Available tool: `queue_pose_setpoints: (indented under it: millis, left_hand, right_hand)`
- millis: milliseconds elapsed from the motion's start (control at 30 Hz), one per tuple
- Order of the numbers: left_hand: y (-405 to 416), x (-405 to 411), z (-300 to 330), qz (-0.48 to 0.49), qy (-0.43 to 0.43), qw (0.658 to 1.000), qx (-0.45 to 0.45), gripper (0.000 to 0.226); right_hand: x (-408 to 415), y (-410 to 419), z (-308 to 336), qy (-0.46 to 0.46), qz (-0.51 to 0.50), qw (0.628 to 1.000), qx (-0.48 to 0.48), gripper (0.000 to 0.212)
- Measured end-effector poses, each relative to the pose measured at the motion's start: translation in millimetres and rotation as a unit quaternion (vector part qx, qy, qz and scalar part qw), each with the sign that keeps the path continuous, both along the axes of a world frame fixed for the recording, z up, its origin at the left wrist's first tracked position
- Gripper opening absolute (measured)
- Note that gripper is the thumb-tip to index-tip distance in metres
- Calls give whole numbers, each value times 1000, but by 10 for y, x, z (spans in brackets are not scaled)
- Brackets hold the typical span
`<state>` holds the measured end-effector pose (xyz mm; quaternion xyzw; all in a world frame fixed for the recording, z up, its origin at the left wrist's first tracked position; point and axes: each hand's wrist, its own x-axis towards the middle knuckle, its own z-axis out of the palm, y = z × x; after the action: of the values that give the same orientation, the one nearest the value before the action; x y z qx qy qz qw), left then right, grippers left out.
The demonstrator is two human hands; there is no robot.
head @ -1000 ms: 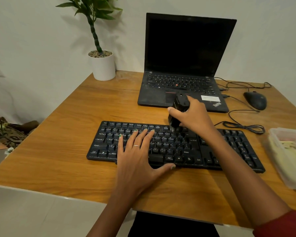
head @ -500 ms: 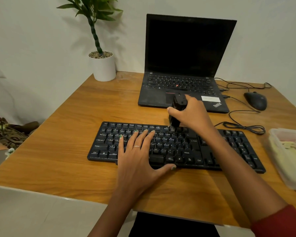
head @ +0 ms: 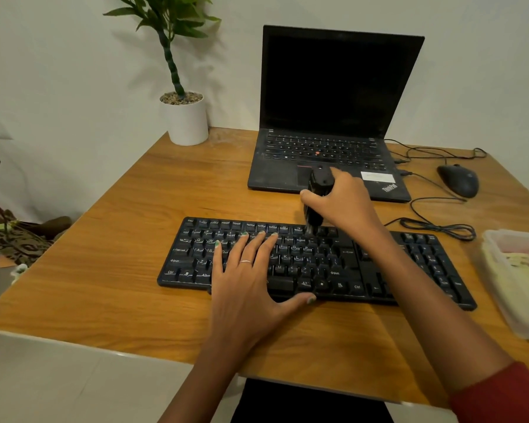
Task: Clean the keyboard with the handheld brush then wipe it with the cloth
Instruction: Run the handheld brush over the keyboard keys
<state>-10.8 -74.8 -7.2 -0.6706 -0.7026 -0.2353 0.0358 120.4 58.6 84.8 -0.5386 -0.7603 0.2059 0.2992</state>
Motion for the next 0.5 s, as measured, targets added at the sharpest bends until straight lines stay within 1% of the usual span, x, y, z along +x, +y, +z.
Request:
queue_pose_setpoints:
  millis: [33,67,167,200,300,433,467,500]
  left_hand:
    - [-2,2,4,1,1,1000,0,105]
    - [-4,6,7,2,2,1000,2,105]
    - [1,7,13,5,5,1000,5,105]
    - [2,6,11,4,4,1000,3,105]
    - [-3,4,7,2,0,1000,-2,105]
    - [-1,2,0,4,-2,1000,9,104]
    - [0,0,-2,3,-2,1000,10,104]
    - [0,0,-2,2,-2,1000,9,104]
  right_hand:
    - [-11,-14,-27,4,-4,1000,16,20]
    - [-18,-28,-43,9,1,1000,10,19]
    - [-1,-31,24,-3,26,998,-51,21]
    - [8,-18,36,-3,22,998,-52,21]
    - [3,-30,-14,13,1,1000,-2,20]
    - [16,-58,40,-6,42,997,-63,20]
    - [16,-51,43,-4,37,998,-53,19]
    - [14,-50,24,2,25,999,-22,20]
